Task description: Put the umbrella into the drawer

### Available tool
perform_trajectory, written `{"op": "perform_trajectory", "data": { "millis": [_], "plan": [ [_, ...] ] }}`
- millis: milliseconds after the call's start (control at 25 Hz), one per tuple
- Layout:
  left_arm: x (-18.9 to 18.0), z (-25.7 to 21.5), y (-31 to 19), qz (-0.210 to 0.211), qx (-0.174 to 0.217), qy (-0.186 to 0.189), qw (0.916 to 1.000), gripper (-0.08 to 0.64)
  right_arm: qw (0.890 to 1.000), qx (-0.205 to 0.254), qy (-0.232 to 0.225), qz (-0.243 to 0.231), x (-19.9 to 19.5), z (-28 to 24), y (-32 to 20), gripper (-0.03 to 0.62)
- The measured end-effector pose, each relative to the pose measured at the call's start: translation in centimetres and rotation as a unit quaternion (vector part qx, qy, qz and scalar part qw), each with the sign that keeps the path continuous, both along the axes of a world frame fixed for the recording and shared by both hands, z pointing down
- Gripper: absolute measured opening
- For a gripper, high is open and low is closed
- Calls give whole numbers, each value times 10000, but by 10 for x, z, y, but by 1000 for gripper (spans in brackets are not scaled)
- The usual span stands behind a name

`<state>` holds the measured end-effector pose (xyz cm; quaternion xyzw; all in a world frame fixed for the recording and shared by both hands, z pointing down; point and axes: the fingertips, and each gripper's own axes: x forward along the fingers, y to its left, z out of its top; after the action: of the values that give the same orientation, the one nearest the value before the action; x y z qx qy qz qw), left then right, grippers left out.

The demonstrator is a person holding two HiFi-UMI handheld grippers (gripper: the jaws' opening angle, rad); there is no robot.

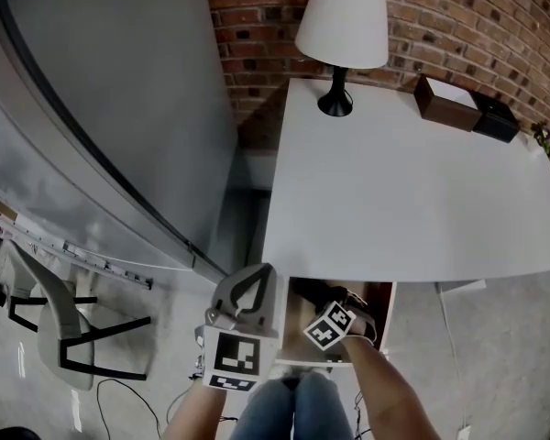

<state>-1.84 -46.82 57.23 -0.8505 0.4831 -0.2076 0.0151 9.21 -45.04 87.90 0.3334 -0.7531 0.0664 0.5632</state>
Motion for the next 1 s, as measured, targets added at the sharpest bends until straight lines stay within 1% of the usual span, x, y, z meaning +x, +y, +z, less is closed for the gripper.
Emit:
{"op": "perform_trajectory", "data": {
  "millis": [280, 400, 480, 680, 840, 1000],
  "plan": [
    [0, 0, -8, 77, -10, -20, 10000, 2, 9987, -178, 325, 336, 2, 21, -16, 255],
    [-2, -3, -6, 101, -46, -32, 9999, 2, 9971, -252, 306, 649, 5, 20, -14, 253],
    [-3, -6, -4, 114, -62, -45, 9999, 2, 9965, -279, 245, 748, 6, 16, -10, 253],
    [-3, -15, 3, 139, -166, -75, 9997, 2, 9964, -234, 305, 751, 17, -7, 0, 244],
    [2, -21, 8, 188, -331, -129, 9992, 2, 9934, -424, 144, 1058, 33, -35, 14, 242],
    [8, -25, 12, 171, -531, -94, 9984, 2, 9879, -676, -48, 1393, 44, -63, 29, 235]
  ]
}}
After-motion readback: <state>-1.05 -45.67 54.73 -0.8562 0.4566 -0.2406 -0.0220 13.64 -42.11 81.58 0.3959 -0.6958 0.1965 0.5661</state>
